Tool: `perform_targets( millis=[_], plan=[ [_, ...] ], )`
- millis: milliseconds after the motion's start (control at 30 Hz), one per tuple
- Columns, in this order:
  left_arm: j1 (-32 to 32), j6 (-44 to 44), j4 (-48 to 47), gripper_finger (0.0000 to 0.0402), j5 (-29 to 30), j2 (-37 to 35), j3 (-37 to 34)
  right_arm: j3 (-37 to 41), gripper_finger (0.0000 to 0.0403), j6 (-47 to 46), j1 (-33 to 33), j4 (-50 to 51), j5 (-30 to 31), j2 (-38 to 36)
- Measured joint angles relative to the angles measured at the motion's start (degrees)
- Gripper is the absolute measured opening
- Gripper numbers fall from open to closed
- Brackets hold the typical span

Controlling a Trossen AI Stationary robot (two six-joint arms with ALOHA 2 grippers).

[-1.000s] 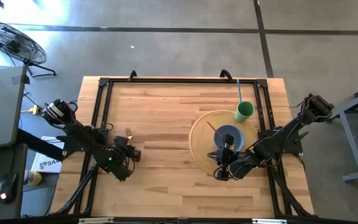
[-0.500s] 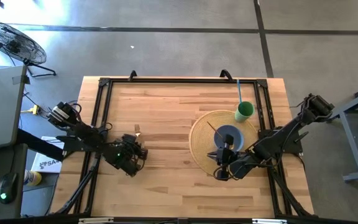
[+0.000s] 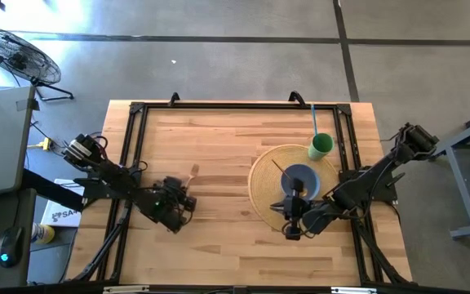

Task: Pick & Place Utensil
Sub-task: Put the fork into the blue bowl

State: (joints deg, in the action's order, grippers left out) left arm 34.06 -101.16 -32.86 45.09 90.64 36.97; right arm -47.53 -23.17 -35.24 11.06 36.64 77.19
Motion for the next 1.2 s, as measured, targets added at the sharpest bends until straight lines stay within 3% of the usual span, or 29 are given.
perform_targets(
  millis=[267, 600, 1000, 1200],
  plan=[
    [-0.8, 21.0, 8.3, 0.0011, 9.6, -0.1, 9.0, 0.0, 0.0019, 5.4, 0.0, -6.8, -1.4, 1.1],
    [-6.4, 42.6, 35.5, 0.0018, 0.1, 8.4, 10.7, 0.0, 0.0019, 5.7, -0.3, -12.5, -5.5, 8.4],
    [-10.0, 48.4, 35.5, 0.0018, -7.5, 18.6, 20.4, 0.0, 0.0019, 5.2, -0.8, -11.7, -4.1, 8.2],
    [-11.5, 48.2, 33.0, 0.0019, -9.8, 19.3, 21.6, 0.0, 0.0019, 5.1, -0.8, -11.3, -4.1, 8.2]
  ],
)
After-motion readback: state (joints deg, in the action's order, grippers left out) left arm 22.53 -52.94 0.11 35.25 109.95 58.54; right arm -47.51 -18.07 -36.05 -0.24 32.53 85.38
